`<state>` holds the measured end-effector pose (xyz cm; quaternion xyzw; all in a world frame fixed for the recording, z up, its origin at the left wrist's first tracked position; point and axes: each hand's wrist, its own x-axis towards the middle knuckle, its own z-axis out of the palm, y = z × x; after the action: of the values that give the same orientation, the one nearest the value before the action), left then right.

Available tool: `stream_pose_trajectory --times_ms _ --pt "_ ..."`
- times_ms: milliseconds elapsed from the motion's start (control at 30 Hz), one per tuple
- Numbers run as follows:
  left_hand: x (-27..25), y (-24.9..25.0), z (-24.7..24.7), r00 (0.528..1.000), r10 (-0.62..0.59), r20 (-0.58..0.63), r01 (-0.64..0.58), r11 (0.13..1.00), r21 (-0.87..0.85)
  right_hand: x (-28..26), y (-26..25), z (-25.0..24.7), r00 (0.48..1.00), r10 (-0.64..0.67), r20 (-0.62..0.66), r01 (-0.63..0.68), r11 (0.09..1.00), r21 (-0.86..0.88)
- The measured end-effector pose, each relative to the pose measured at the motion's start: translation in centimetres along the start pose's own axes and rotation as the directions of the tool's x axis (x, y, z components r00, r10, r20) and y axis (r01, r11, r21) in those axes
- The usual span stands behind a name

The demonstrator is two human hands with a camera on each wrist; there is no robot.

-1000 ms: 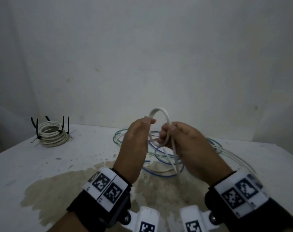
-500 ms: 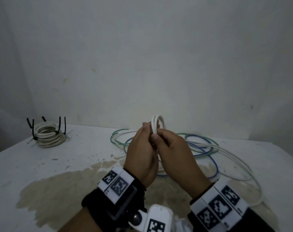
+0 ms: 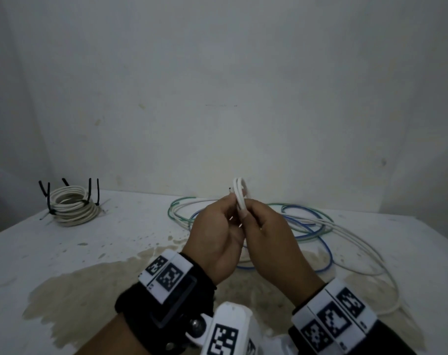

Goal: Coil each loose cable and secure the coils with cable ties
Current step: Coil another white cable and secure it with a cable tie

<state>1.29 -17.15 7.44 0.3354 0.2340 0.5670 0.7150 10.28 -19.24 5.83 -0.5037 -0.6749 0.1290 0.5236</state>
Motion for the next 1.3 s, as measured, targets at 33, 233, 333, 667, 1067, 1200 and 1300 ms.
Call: stream_pose_trajectory --times_ms 33,233,333,667,1067,1200,1300 --pt "0.0 0.0 0.0 1.0 -0.007 0.004 0.007 1.0 -0.001 -0.1 0.0 0.1 1.0 -0.001 0.003 0.001 1.0 -0.005" --pt "-0.1 0.7 -0.2 0.995 -0.095 0.016 0.09 0.977 0.194 -0.1 -0.4 -0.1 0.989 0.148 0.027 -0.151 0.97 0.192" --pt "0.1 0.4 -0.4 0.997 -0.076 0.007 0.07 0.947 0.312 0.0 -0.7 -0.3 0.989 0.144 0.026 -0.146 0.967 0.206" --pt "-1.5 -3.6 0.1 0.69 -0.717 0.102 0.62 0.657 0.429 4.6 -1.1 -6.3 0.968 0.202 -0.15 -0.043 0.72 0.693" --pt "3.2 -2.7 -0.1 0.979 -0.011 -0.205 -0.013 0.994 -0.112 -0.6 1.2 -8.5 0.949 0.279 -0.148 -0.043 0.58 0.814" --pt "2.6 -2.9 -0.4 0.971 0.2 -0.127 -0.156 0.943 0.293 -1.7 2.5 -7.6 0.94 0.329 -0.091 -0.141 0.616 0.775" --pt "2.0 -2.7 -0.8 0.959 0.278 -0.054 -0.215 0.837 0.503 -2.4 3.0 -6.6 0.942 0.334 -0.023 -0.225 0.682 0.696"
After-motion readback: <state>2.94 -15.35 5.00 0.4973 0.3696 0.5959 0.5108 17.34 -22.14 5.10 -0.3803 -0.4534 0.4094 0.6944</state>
